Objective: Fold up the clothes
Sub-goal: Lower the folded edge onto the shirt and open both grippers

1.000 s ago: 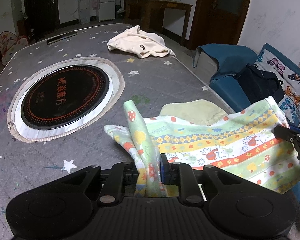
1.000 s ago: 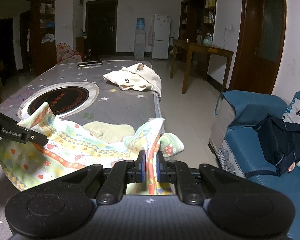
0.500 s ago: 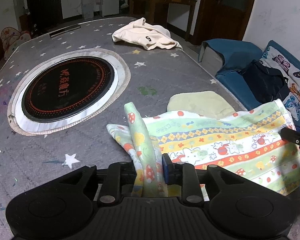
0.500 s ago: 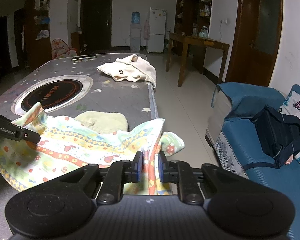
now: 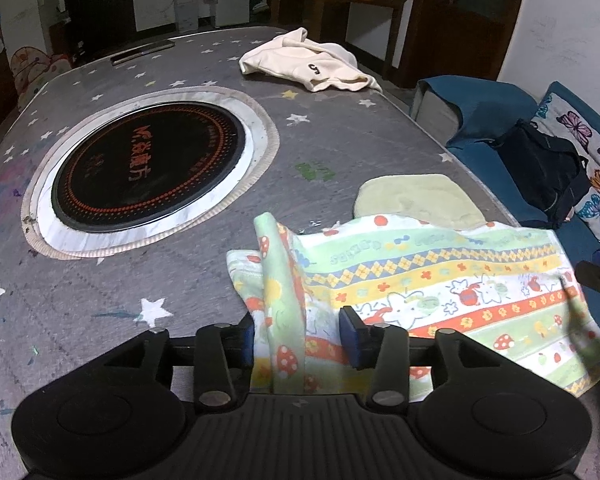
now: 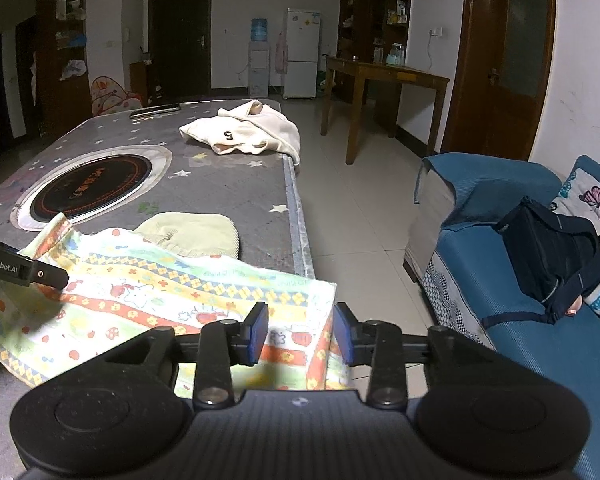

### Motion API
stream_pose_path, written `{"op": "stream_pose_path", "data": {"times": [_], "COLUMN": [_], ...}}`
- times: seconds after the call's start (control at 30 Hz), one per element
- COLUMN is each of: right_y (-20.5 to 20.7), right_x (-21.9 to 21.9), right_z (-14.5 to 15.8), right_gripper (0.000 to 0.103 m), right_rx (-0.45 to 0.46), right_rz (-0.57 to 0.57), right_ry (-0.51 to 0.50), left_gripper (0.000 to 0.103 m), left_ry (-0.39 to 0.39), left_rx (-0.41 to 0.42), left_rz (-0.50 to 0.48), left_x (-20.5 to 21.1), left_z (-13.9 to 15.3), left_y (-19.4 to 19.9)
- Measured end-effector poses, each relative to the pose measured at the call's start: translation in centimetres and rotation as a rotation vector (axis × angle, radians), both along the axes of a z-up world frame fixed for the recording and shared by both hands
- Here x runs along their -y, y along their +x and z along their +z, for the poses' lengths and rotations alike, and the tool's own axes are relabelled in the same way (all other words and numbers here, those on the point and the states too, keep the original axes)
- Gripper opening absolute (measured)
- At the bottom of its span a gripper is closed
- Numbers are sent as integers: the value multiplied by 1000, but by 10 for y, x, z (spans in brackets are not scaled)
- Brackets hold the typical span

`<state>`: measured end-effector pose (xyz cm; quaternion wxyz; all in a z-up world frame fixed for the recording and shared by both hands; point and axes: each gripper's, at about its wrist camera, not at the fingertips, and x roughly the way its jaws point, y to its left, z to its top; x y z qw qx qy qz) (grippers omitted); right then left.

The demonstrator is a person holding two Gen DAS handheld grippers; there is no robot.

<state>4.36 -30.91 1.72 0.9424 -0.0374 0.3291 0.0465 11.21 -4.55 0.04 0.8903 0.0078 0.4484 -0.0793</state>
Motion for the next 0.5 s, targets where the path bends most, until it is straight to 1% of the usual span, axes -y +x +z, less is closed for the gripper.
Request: {"op": "stream_pose_path", "data": {"times": [0.03,0.1,0.17,0.27,0.33,0.4,0.47,0.5], "right_y": [0,0,0,-1,-1,-2,-3,-3], "right_x": [0,-1,-1,-6,-9,-12,-15,-16], "right_z": [0,-1,-1,-3,-3,-4,-5,-5], "right_gripper": [45,46,52,59,64,69,76,78], "right_rx": [0,-1,-2,-9,-14,-19,-24,-26], "right_rz": [0,0,-1,9,17,24,32,35], "right_ry": [0,1,2,6,9,12,15,15], "left_gripper": [48,49,51,53,57,59,62,63], "left_ry": [2,5,8,14,22,29,32,33], "left_rx": [-1,-1,-2,-2,-3,-4,-5,-5], "left_rz": [3,8,13,18,21,25,25,26], "left_x": [-1,-2,-4,-5,-6,-6,-7,-7], "left_z": [-1,-1,-2,-3,-3,-4,-4,-4], "left_y": [0,0,0,-1,-2,-3,-4,-5]}}
